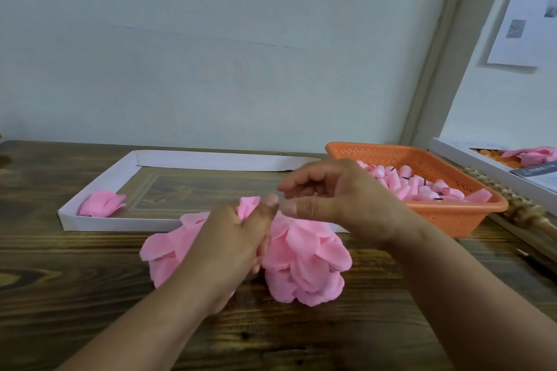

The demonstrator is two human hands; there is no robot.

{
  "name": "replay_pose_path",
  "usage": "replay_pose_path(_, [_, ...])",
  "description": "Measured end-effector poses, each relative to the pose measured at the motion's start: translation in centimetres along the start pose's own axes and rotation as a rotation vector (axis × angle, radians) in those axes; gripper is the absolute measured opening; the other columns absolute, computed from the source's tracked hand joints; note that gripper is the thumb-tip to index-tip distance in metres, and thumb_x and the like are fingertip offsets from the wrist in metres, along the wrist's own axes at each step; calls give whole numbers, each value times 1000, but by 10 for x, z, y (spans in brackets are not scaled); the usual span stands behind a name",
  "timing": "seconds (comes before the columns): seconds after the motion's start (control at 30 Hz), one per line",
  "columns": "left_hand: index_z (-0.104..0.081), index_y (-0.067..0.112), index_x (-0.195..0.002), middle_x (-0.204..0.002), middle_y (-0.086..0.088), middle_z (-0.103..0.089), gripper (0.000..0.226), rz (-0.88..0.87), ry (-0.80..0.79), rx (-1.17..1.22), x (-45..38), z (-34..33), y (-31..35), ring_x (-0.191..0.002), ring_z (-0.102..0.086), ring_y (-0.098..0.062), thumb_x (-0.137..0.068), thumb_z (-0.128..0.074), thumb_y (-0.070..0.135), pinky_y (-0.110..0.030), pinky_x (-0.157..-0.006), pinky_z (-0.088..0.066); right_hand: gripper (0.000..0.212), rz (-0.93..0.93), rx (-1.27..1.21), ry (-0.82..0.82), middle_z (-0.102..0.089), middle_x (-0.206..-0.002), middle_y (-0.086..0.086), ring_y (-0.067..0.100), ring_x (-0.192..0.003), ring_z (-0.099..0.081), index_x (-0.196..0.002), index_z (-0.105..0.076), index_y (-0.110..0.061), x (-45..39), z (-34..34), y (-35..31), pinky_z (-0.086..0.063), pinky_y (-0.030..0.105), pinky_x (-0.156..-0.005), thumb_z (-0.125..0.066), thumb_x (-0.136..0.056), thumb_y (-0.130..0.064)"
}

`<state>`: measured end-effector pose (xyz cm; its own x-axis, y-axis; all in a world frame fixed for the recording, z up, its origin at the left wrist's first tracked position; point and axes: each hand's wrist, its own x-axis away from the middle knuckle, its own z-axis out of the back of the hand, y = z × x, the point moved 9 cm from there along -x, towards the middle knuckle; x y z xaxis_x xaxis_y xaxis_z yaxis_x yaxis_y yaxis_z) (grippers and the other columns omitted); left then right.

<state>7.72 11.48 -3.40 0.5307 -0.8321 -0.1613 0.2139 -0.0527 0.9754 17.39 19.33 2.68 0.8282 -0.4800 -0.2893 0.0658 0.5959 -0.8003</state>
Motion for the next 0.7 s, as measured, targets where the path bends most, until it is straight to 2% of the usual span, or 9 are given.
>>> replay_pose_path(0.1, [-56,25,-56,-40,8,-45,34,-84,-71,-9,2,-9,10,-36,-38,-1,-89,-46,24,-17,-41,-35,31,98,36,-127,-66,-83,-8,10,-74,-55,-92,-70,-27,-2,-16,-24,-49,28,-71,-81,-63,-28])
replay_pose_path(0.2, [-52,27,-60,-40,14,-49,32,-143,-104,-30,3,-14,15,-36,-42,3,-91,-51,18,-10,-40,-35,31,124,155,-201,-64,-83,-11,1,-69,-51,-100,-70,-16,-7,-22,-31,-43,14,-64,-81,-71,-15])
replay_pose_path(0.3, [-57,28,-57,-40,14,-49,31,-150,-118,-25,1,-18,17,-37,-44,3,-87,-58,22,-10,-40,-36,29,103,154,-268,-70,-86,-1,8,-75,-58,-102,-71,-8,-9,-26,-32,-50,26,-71,-77,-74,-6])
replay_pose_path(0.37, [-60,33,-51,-39,13,-49,35,-134,-126,-15,-1,-20,16,-36,-44,3,-84,-57,24,-11,-40,-36,26,88,91,-269,-72,-91,13,25,-82,-66,-101,-70,0,-9,-26,-31,-53,38,-83,-73,-75,1])
replay_pose_path(0.43, [-61,37,-49,-38,11,-48,33,-106,-172,-16,-2,-25,15,-36,-43,2,-80,-59,29,-12,-40,-36,22,85,55,-258,-69,-94,23,39,-88,-65,-99,-68,5,-9,-24,-30,-51,48,-86,-71,-76,5])
replay_pose_path(0.5, [-60,33,-47,-39,9,-46,31,-69,-251,9,-4,-31,15,-36,-41,-3,-77,-68,33,-16,-41,-37,19,79,36,-247,-69,-91,23,32,-83,-63,-96,-69,5,-9,-21,-29,-52,45,-85,-70,-77,6])
replay_pose_path(0.57, [-60,29,-46,-40,6,-44,30,-42,-317,45,-8,-36,19,-36,-38,-7,-74,-70,34,-19,-41,-36,15,68,13,-233,-68,-85,16,22,-79,-61,-92,-69,4,-11,-15,-30,-53,34,-79,-69,-77,6])
replay_pose_path(0.63, [-59,24,-47,-40,5,-43,34,-13,-390,86,-15,-40,24,-36,-34,-7,-79,-69,24,-20,-41,-34,10,80,12,-202,-67,-81,14,21,-76,-60,-88,-68,4,-14,-8,-35,-51,29,-74,-68,-78,5])
replay_pose_path(0.7, [-56,22,-51,-42,4,-41,28,30,-495,114,-18,-46,33,-36,-29,-7,-75,-71,25,-20,-41,-33,9,98,8,-151,-66,-78,13,25,-73,-57,-87,-68,4,-16,3,-38,-49,30,-70,-69,-78,4])
